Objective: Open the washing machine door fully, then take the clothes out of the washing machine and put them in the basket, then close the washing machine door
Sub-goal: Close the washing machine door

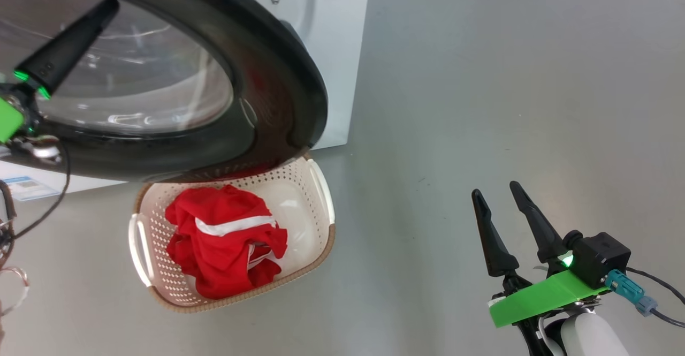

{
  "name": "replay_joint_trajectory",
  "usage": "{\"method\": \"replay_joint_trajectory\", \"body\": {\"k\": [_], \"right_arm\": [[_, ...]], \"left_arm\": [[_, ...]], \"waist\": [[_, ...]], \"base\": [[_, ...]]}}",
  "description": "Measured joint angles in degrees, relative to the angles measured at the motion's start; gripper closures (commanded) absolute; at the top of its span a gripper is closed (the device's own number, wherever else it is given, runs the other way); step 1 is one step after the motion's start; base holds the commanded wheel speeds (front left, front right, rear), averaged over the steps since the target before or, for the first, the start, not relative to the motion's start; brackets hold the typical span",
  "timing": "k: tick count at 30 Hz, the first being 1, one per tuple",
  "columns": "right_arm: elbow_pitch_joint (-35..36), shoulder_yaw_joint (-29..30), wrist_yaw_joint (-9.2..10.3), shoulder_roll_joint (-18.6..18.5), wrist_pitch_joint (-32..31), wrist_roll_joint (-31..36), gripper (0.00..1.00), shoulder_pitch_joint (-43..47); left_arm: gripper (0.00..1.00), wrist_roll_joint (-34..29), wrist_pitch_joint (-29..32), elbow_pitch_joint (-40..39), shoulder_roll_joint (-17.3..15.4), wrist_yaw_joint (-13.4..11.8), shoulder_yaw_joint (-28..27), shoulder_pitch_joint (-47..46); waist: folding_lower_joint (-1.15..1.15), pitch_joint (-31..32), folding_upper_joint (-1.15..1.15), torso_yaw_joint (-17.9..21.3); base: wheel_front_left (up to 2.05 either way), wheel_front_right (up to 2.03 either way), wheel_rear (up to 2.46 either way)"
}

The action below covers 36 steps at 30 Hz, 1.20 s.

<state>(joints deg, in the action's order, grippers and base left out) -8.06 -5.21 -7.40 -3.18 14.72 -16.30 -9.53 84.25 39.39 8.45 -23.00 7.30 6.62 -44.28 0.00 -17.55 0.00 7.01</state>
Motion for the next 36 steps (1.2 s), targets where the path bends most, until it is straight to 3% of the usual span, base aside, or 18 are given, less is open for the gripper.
{"method": "replay_joint_trajectory", "body": {"k": [19,21,23,25,27,28,29,36], "right_arm": [[-0.3,-0.1,0.00,0.0,0.0,0.0,0.00,0.1],[-0.4,-0.1,0.00,0.0,0.0,0.0,0.00,0.1],[-0.5,-0.1,0.00,0.0,0.0,0.1,0.00,0.2],[-0.6,-0.1,-0.01,0.0,0.0,0.1,0.00,0.3],[-0.7,0.0,0.00,0.0,0.0,0.1,0.00,0.4],[-0.8,0.0,0.00,0.0,0.0,0.2,0.00,0.5],[-0.8,0.2,0.00,0.0,0.0,0.4,0.00,0.6],[-1.0,0.6,0.00,-0.1,0.0,1.5,0.00,1.4]], "left_arm": [[1.00,1.3,-6.8,0.7,-2.4,0.0,5.0,0.8],[0.93,1.8,-7.4,0.2,-2.6,0.0,5.3,2.4],[0.79,2.1,-8.3,-0.4,-2.7,0.0,5.6,4.2],[0.58,2.1,-9.0,-1.1,-3.2,0.0,6.0,6.2],[0.19,1.9,-10.4,-1.8,-3.8,0.0,6.5,8.3],[0.05,1.9,-10.9,-2.1,-4.0,0.0,6.9,9.3],[0.00,1.7,-11.5,-2.3,-4.2,0.0,7.3,10.3],[0.00,1.1,-16.8,-3.2,-4.9,0.0,9.4,16.3]], "waist": [[0.00,2.4,0.00,-1.4],[0.00,2.8,0.00,-1.8],[0.00,3.1,0.00,-2.3],[0.00,3.4,0.00,-2.8],[0.00,3.8,0.00,-3.3],[0.00,4.0,0.00,-3.6],[0.00,4.1,0.00,-3.9],[0.00,5.2,0.00,-6.1]], "base": [[0.00,0.00,0.00],[0.00,0.00,0.00],[0.00,0.00,0.00],[0.00,0.00,0.00],[0.00,0.00,0.00],[0.00,0.00,0.00],[0.00,0.00,0.00],[0.00,0.00,0.00]]}}
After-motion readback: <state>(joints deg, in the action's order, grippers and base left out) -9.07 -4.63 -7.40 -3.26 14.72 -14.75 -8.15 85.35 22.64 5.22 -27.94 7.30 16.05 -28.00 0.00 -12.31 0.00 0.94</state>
